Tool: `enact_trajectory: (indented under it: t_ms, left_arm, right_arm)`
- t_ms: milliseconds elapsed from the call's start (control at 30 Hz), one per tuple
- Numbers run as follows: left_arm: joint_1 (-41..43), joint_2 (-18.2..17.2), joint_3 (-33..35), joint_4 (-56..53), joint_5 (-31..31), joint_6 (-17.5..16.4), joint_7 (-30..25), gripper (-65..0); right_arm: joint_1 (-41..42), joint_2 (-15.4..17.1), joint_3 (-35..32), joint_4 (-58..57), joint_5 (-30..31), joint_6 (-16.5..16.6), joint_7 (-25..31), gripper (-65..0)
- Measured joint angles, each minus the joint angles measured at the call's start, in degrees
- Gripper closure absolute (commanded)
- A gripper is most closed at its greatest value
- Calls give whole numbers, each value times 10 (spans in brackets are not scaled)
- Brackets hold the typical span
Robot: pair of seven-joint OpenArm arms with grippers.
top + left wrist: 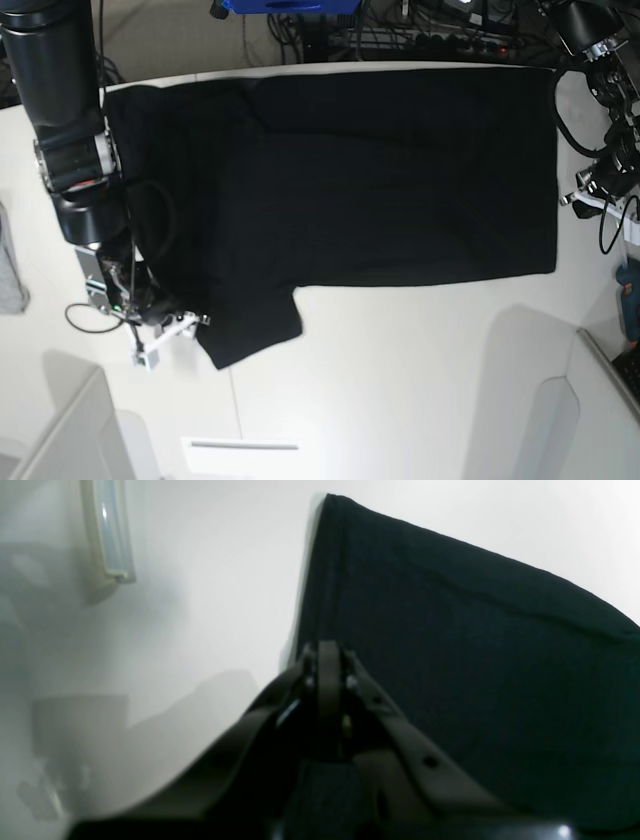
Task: Fold the T-shirt properly
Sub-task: 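Grasp the hem corners with both grippers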
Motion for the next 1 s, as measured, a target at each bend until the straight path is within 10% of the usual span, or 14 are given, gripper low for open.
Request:
enact_trajectory:
  t_ms: [400,533,633,867,1000]
  left_arm:
    - [-4,0,3,-4,6,0,0,0]
    - [-13,3,3,-3,95,1,3,0]
    - [-43,5,2,-5,139,-4,3,0]
    - [-101,3,0,-39,165,-4,0,-559]
    - [-162,2,3,-133,162,-4,-5,-624]
  right_arm:
    - [-10,-15,-17,5,2,0,18,-176]
    - [-18,-15,-17,4,3,1,38,0]
    - [-27,-15,-17,5,6,2,62,0]
    - [-27,-15,-17,5,6,4,59,0]
    - [-26,-15,-17,5,7,6,56,0]
